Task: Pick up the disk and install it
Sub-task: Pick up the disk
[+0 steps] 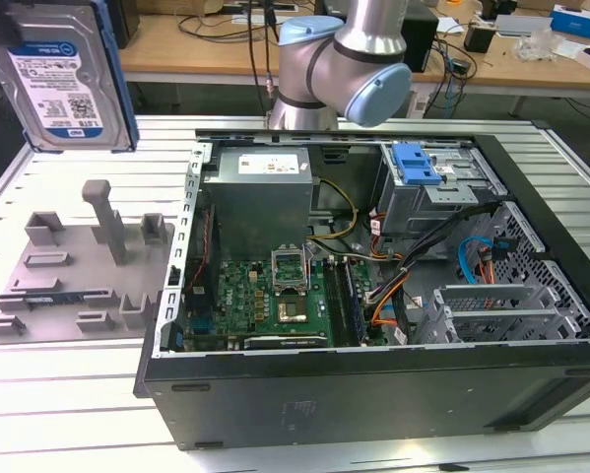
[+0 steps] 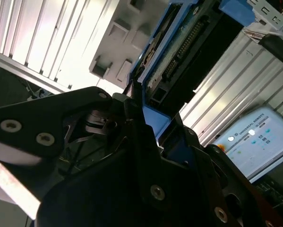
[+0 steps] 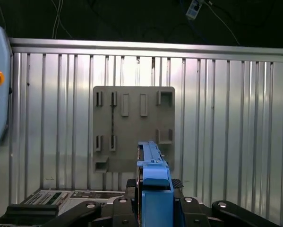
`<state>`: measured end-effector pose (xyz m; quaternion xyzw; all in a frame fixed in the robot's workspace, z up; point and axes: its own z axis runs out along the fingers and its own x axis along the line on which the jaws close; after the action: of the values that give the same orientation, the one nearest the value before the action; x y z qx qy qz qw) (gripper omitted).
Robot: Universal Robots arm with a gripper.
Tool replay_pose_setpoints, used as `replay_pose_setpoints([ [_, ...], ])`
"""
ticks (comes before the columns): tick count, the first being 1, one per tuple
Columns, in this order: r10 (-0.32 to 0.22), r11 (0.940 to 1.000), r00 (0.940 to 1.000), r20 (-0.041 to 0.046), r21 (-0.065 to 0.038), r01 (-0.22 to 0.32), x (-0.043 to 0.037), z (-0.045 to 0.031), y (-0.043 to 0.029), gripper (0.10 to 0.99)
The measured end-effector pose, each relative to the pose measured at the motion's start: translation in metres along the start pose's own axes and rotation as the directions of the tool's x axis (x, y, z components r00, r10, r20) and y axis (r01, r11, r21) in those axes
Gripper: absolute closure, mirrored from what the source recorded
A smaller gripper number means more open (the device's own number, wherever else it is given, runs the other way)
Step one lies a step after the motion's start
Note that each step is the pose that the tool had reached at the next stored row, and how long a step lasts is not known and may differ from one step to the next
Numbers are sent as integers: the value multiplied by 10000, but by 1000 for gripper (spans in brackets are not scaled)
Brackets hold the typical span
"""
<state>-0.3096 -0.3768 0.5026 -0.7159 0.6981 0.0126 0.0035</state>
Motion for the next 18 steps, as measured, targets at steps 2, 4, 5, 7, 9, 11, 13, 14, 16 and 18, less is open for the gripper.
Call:
replay_pose_setpoints([
  [2,-1,10000,10000,1,1,1,31,-1,-68,718],
  [4,1,10000,10000,0,0,-1,61,-3,-135,718],
  [5,-1,10000,10000,1,1,1,75,-3,-168,718],
  [7,0,10000,10000,0,0,0,113,-5,-254,718],
  [9,0,10000,10000,0,0,0,186,-8,-388,718],
  [11,-2,10000,10000,-1,-1,2,243,-8,-473,718],
  [13,0,10000,10000,1,1,0,310,-5,-550,718],
  [14,-2,10000,10000,0,0,2,328,-5,-570,718],
  [16,0,10000,10000,0,0,0,385,-5,-634,718],
  [18,-2,10000,10000,1,0,2,429,-4,-686,718],
])
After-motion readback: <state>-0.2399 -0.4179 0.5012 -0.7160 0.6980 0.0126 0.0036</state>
